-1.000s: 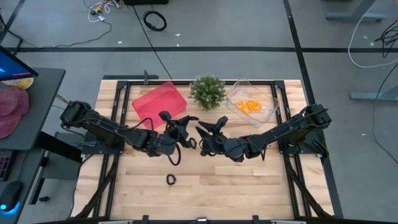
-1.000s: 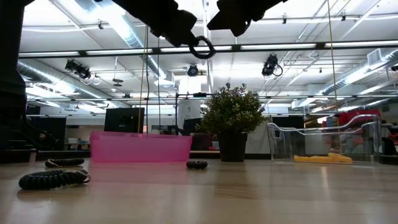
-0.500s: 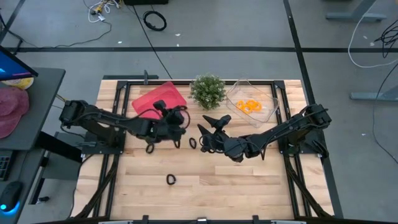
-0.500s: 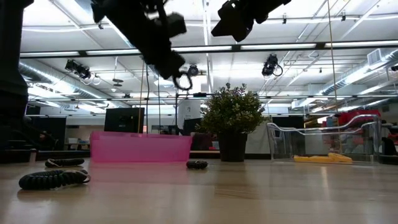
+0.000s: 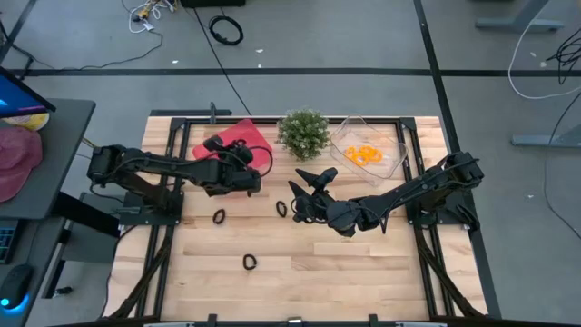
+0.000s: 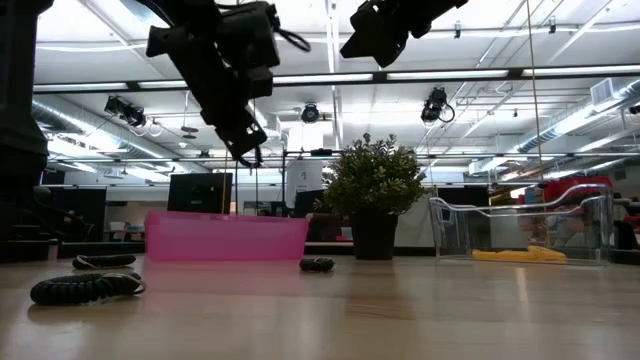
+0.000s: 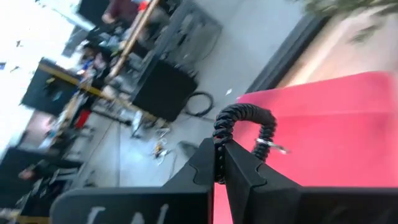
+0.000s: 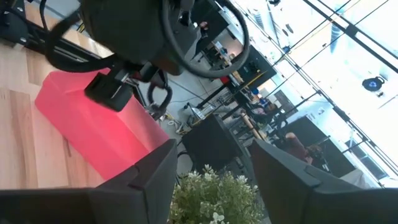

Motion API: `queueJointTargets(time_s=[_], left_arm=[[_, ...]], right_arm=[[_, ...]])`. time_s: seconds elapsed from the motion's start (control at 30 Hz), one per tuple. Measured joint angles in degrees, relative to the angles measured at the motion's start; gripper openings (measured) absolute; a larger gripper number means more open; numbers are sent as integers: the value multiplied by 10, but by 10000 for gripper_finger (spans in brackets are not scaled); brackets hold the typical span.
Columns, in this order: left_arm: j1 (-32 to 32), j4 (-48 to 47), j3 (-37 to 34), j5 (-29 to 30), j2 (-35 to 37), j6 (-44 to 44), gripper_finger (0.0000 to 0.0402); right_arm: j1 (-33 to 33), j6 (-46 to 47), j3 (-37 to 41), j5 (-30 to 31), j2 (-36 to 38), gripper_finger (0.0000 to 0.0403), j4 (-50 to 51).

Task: Sort spring keychains
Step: Put the black spring keychain into the pink bin

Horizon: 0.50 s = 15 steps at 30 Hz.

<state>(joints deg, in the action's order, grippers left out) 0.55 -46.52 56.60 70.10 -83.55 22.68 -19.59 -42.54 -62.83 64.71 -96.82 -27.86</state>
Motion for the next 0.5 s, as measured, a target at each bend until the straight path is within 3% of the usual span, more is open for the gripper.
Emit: queueJointTargets(time_s=[0.1, 0.37, 0.5], left_arm=[[14, -47, 0, 14, 0, 45, 15], [65, -33, -68, 37, 0, 56, 18], [83, -30, -78, 33, 0, 57, 47]], right_arm=[[0, 0, 0, 0, 0, 208, 0], [0, 0, 0, -1, 0, 207, 0], [1, 0, 0, -2, 0, 207, 0]])
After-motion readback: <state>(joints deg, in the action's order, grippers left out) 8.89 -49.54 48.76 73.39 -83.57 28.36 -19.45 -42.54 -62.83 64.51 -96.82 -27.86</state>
